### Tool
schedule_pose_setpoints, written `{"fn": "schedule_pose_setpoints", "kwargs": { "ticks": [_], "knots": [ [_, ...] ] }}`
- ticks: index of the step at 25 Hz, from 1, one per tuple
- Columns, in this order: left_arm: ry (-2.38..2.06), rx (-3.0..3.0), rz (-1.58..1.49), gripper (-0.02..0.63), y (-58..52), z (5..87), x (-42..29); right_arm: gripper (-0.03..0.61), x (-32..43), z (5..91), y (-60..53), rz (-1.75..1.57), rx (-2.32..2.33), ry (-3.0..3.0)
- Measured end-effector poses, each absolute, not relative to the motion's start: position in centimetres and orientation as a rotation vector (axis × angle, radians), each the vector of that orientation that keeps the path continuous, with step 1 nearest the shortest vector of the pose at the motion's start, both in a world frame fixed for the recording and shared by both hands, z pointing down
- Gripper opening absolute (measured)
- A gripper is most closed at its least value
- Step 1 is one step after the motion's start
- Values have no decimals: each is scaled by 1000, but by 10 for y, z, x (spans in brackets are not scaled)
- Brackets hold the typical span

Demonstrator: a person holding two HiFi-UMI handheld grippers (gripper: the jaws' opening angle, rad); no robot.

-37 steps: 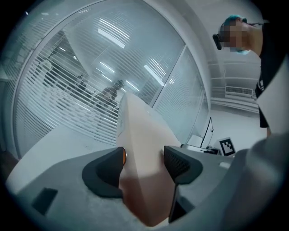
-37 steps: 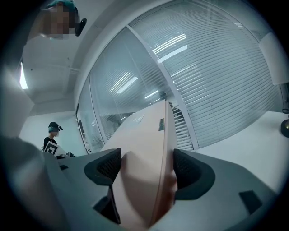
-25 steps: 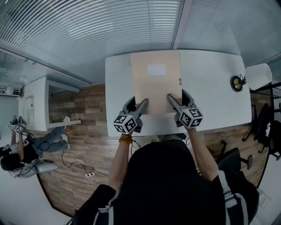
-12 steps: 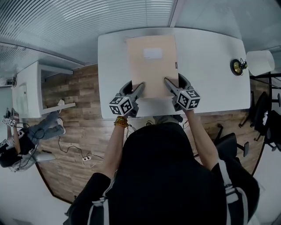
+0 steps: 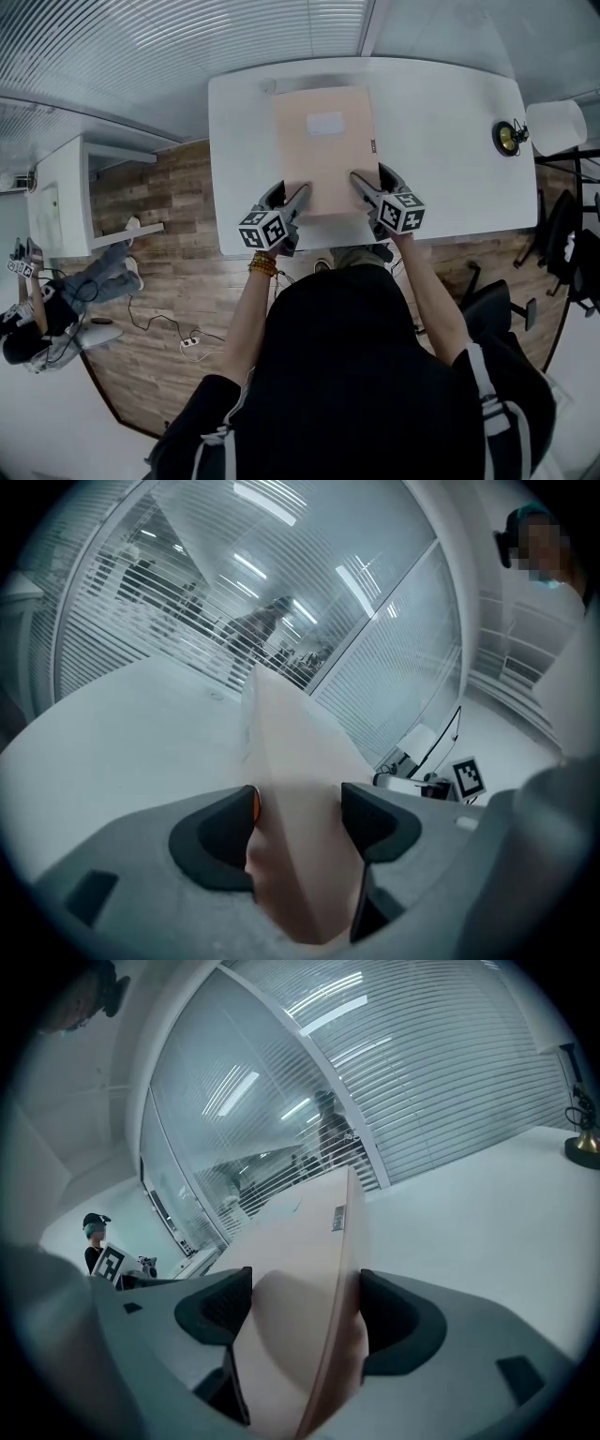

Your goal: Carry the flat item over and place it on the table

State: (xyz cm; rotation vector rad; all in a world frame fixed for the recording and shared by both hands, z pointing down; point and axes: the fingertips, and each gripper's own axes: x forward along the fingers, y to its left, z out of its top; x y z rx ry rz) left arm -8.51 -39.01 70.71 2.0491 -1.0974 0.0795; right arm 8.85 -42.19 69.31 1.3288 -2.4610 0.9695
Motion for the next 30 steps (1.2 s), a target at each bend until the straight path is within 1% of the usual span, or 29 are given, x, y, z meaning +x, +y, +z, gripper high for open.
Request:
{"fn": "schedule_pose_setpoints", "kwargs": {
  "ticks": [18, 22, 30],
  "knots": [
    [-1098, 1982, 226, 298, -368, 744, -91, 334, 84, 740, -396, 1099, 1327, -2360],
    [-1084, 1950, 201, 302, -366, 751, -93, 334, 83, 744, -396, 1085, 1316, -2358],
    [-1166, 2022, 200, 304, -367, 739, -113, 334, 83, 741, -393, 1033, 1334, -2358]
  ]
}}
